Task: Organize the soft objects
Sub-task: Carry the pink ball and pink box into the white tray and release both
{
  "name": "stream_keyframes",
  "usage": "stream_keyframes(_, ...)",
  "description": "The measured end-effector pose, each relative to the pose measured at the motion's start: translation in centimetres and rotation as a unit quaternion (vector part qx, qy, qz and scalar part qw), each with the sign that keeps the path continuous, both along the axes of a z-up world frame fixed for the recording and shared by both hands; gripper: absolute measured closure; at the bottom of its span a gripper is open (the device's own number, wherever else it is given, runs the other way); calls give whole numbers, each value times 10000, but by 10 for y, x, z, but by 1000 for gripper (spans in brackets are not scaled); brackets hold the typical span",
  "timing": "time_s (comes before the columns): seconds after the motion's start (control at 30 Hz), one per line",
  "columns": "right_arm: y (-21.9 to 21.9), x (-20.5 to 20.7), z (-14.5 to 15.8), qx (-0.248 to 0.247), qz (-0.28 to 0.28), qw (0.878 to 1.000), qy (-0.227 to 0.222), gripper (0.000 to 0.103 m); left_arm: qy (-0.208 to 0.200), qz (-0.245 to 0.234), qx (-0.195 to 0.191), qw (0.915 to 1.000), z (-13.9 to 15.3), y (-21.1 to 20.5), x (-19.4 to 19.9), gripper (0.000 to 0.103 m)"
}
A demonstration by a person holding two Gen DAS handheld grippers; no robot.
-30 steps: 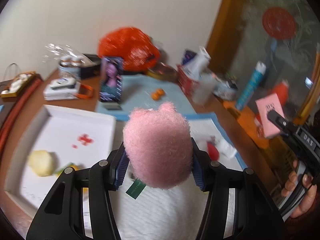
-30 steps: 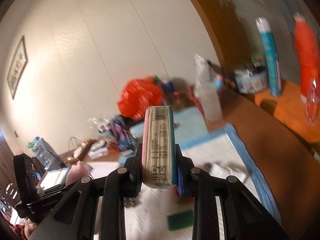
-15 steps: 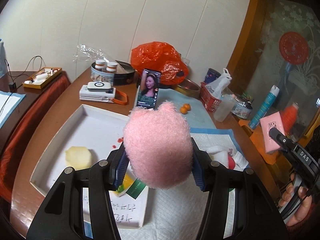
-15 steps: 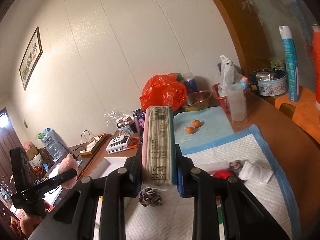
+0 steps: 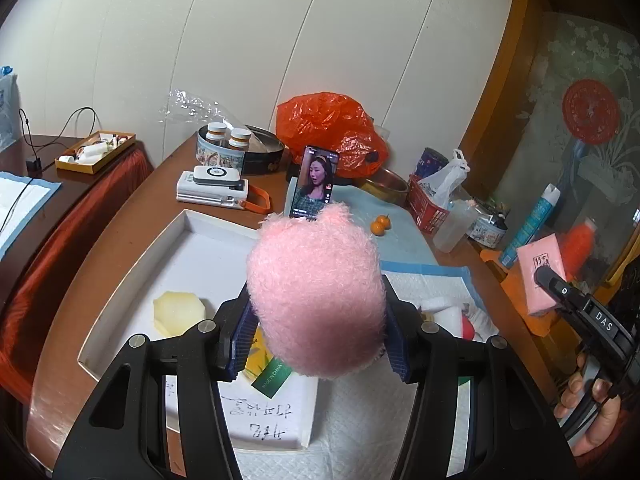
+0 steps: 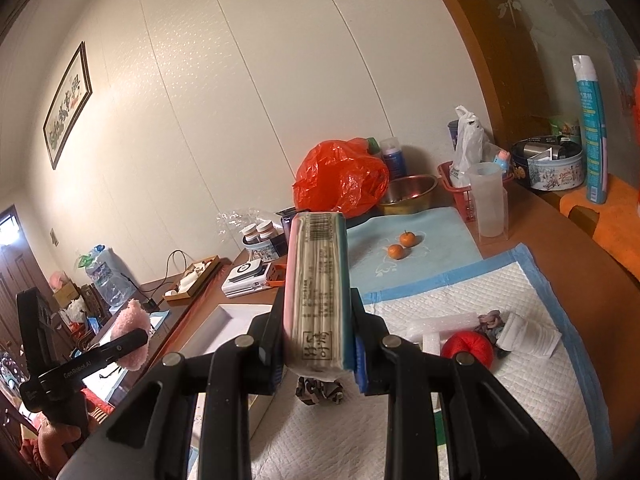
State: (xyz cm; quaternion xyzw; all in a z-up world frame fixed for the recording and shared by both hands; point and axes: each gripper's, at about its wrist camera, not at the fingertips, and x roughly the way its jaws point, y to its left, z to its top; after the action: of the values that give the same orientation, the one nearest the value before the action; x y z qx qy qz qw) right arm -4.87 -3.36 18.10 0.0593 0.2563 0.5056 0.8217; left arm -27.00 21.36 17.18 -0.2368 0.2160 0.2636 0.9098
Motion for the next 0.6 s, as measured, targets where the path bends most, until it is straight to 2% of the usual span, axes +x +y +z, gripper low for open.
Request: stream_keyframes(0.6, 30, -14, -5, -204, 111, 9997, 9, 77, -78, 105, -191, 9997, -10, 30, -24, 48)
